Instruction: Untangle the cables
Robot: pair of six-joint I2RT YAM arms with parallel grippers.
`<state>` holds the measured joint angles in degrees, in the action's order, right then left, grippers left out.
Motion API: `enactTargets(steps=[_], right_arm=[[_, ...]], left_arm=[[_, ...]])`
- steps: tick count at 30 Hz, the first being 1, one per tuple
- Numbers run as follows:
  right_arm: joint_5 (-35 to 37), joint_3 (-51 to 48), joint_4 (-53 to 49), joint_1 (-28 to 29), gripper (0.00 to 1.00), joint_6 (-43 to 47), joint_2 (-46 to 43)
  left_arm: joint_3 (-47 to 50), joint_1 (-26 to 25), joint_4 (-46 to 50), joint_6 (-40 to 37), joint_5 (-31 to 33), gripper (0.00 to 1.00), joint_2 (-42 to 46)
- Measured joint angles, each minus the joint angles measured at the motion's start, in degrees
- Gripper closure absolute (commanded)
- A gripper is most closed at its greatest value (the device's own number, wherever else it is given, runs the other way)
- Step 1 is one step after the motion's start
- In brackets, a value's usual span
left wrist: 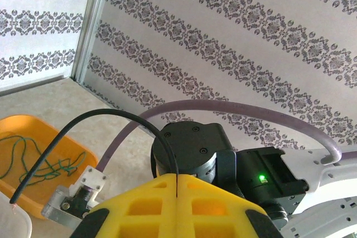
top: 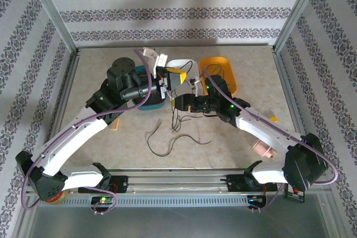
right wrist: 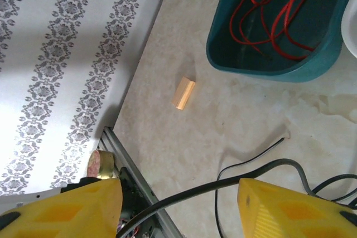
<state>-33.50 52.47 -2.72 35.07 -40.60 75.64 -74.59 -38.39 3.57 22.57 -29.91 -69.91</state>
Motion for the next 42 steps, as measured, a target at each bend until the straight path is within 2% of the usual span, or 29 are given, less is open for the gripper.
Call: enactTargets(steps=[7,14,18,20,24,27,33,42], right_arm=[[0.4,0.0,-0.2,1.2,0.86,-0.3,1.1],[2.8,-0.9,-1.5,1.0,0.96,-0.1,-0.1],[3.7,-2.7,-2.6,-0.4,0.98,-0.2,-2.3],[3.8,-3.4,-3.2,-1.0,0.93,-0.1,-3.1],[2.6,-3.5,-4.1,-1.6,0.59,0.8,-4.3],[-0.3,-3.5,-4.3,-1.6,0.49,1.9,-5.4],[-6.1,-3.5,-4.3,-0.8,0.47,3.1,-6.4],[-8.9,-3.3,-3.1,-0.7,0.47,1.9,-2.8]], left_arm=[[1.2,-0.3,-0.2,-0.1,0.7,1.0,0.1],[3.5,-0.3,-0.7,-0.6,3.9,1.0,0.9],[4.7,-0.3,-1.4,-1.2,5.7,1.0,2.2],[4.7,-0.3,-1.5,-1.4,6.2,1.0,2.6],[4.7,-0.3,-1.6,-1.4,6.3,1.0,3.1],[4.8,-0.3,-1.5,-1.6,6.4,1.0,3.1],[4.9,-0.3,-1.6,-1.6,6.4,1.0,3.1],[5.0,-0.3,-1.6,-1.6,6.4,1.0,3.1]])
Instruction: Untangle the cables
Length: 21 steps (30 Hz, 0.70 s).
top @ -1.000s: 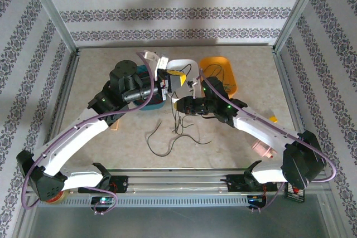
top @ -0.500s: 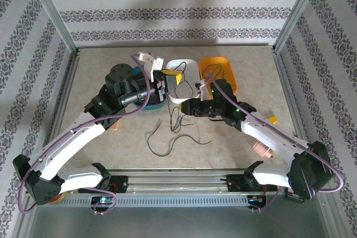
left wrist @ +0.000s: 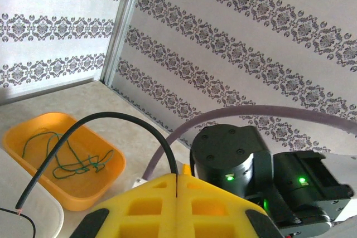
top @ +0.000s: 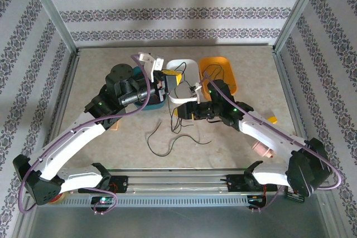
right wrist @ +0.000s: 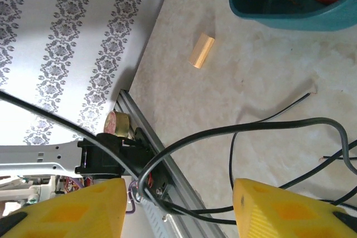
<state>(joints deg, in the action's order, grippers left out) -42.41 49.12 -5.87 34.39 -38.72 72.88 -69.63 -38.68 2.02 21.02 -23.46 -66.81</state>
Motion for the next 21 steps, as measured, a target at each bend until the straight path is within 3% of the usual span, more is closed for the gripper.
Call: enactTargets(steps=[13,21], right_arm=[[-2.1,1.4,4.7,0.0,0.48,-4.3,3.1],[-2.3,1.7,7.9,0.0,0.62,-7.2,6.4]], left_arm=[[0.1,0.0,0.0,0.0,0.0,1.0,0.0],[0.4,0.0,-0.8,0.0,-0.1,1.0,-0.3]])
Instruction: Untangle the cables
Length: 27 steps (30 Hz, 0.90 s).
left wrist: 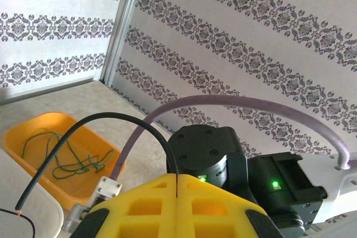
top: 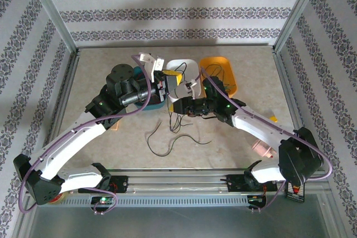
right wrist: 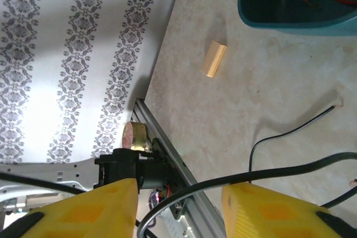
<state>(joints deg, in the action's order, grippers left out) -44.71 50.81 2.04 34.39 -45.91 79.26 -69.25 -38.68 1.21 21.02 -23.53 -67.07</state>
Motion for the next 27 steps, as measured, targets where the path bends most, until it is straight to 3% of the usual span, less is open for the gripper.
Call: enactTargets(steps=[9,13,17,22,27], right_arm=[[-1.3,0.2,3.6,0.0,0.91,-3.1,2.3],[-1.3,0.2,3.9,-0.5,0.93,-3.5,2.1],[-1.3,-0.3,3.3,-3.1,0.93,-3.3,-0.6],[-2.2,-2.3,0.7,-10.1,0.93,-2.7,-8.9],[-4.1,-3.3,-1.5,-19.1,0.92,-2.6,-17.6]], left_arm=[[0.0,0.0,-0.4,0.0,0.0,1.0,-0.2],[0.4,0.0,-0.4,0.0,1.9,1.0,-0.2],[3.0,-0.3,-0.4,0.0,10.4,1.0,1.2],[8.0,-0.3,-0.2,0.3,22.8,1.0,5.6],[10.3,-0.2,1.6,1.4,28.9,1.0,8.3]])
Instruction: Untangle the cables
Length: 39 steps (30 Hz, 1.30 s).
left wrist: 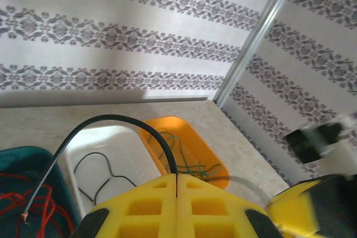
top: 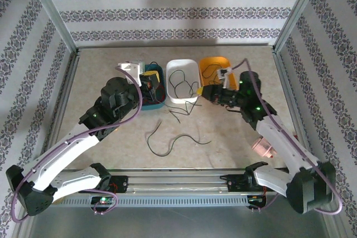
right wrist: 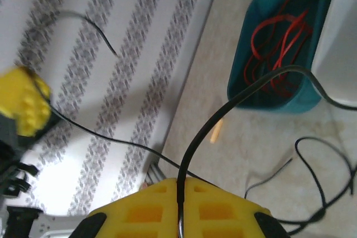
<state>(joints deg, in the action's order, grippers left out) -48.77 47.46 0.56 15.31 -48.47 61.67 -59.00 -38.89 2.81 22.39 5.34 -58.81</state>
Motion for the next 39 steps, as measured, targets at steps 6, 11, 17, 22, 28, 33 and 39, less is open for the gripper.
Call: enactTargets(steps=[6,11,17,22,28,33,39], right_arm=[[-1.3,2.2,-1.4,-5.8,0.91,0.0,-5.7],[-1.3,8.0,-1.3,-6.2,0.91,0.0,-6.0],[-1.2,16.4,-0.2,-6.2,0.92,-0.4,-4.4],[-0.1,21.8,2.8,-6.2,0.92,-1.8,-2.9],[2.5,25.6,4.1,-6.2,0.92,-2.3,-1.9],[4.4,27.9,5.2,-6.2,0.92,-2.3,-1.4],[7.0,29.0,6.2,-6.2,0.92,-2.4,1.2]], left_arm=[[3.3,0.0,2.8,1.3,3.2,1.0,0.5],[6.5,0.0,6.2,2.1,5.5,1.0,0.3],[11.8,0.0,7.3,3.8,6.5,1.0,0.3],[17.1,0.0,7.3,6.2,6.4,1.0,-1.3],[22.0,0.0,7.4,7.1,6.1,1.0,-3.9],[24.0,0.0,7.6,7.1,6.1,1.0,-4.2],[26.3,0.0,7.7,7.5,6.1,1.0,-4.3]])
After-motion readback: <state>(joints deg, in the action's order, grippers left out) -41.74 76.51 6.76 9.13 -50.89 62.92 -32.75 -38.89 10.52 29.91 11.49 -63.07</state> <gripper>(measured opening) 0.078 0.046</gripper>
